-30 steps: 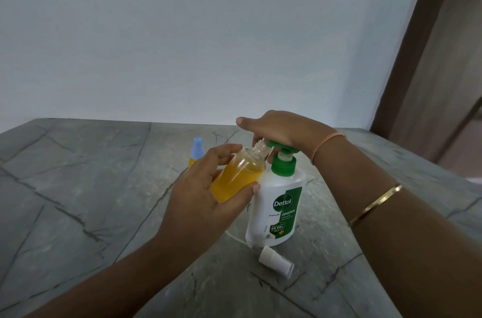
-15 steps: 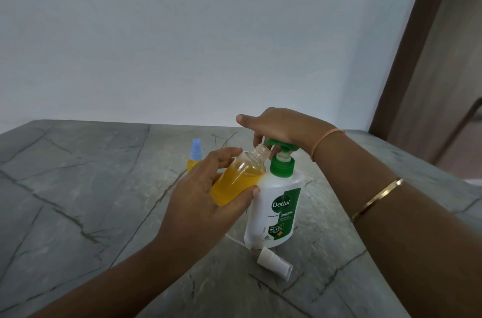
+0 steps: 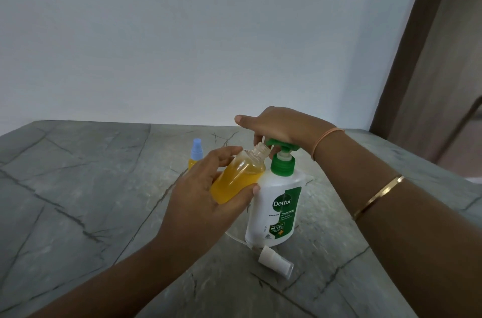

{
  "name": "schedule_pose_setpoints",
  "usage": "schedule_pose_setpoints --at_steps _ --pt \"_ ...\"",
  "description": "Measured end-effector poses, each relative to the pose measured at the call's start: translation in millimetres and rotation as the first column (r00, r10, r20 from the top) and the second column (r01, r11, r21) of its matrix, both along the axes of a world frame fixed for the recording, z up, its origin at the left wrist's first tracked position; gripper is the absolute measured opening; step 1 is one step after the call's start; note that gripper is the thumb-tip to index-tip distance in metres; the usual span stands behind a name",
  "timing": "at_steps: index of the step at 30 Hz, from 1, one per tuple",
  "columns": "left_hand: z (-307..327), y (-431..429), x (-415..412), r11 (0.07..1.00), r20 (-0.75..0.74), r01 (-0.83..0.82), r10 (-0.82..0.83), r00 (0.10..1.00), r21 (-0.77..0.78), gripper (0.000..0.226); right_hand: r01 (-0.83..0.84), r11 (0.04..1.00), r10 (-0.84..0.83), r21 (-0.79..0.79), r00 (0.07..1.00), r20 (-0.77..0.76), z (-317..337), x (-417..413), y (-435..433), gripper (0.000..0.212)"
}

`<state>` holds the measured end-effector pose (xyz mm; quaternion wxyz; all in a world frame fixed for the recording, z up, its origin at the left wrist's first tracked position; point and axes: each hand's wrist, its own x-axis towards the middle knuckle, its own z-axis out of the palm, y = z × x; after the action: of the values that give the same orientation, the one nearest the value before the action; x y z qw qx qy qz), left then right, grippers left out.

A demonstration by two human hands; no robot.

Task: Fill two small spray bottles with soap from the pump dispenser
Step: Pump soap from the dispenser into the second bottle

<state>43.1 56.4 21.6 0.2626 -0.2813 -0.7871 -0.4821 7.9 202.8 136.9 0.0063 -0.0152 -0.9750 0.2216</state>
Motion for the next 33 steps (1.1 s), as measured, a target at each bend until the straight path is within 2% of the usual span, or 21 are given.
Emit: schedule_pose_setpoints --at_steps 2,8,23,28,33 --pt "-0.7 0.3 -0.4 1.000 -0.002 -0.005 0.005 1.000 -0.003 0.056 0.002 0.999 -0.002 0.041 1.000 -0.004 2.3 0.1 -0.5 0.060" --pt "-0.5 -0.5 -0.1 1.000 0.009 0.001 -0.001 1.000 0.007 0.056 0.004 0.999 -0.004 -0.037 1.000 0.023 0.8 1.4 -2.1 0.052" --pt "-0.9 -2.2 1.2 1.000 0.009 -0.006 0.006 1.000 -0.017 0.053 -0.010 1.000 0.011 -0.006 1.000 0.021 5.3 3.4 -3.3 0.059" --pt "-0.3 -2.2 0.2 1.000 -0.005 -0.012 0.012 1.000 -0.009 0.054 -0.008 0.998 0.010 -0.055 0.999 0.031 2.9 3.8 -3.8 0.051" --pt "-1.2 -1.9 -0.3 1.000 -0.008 -0.001 0.001 1.000 0.008 0.055 0.006 0.998 -0.004 -0.058 0.999 0.035 -5.4 1.3 -1.4 0.056"
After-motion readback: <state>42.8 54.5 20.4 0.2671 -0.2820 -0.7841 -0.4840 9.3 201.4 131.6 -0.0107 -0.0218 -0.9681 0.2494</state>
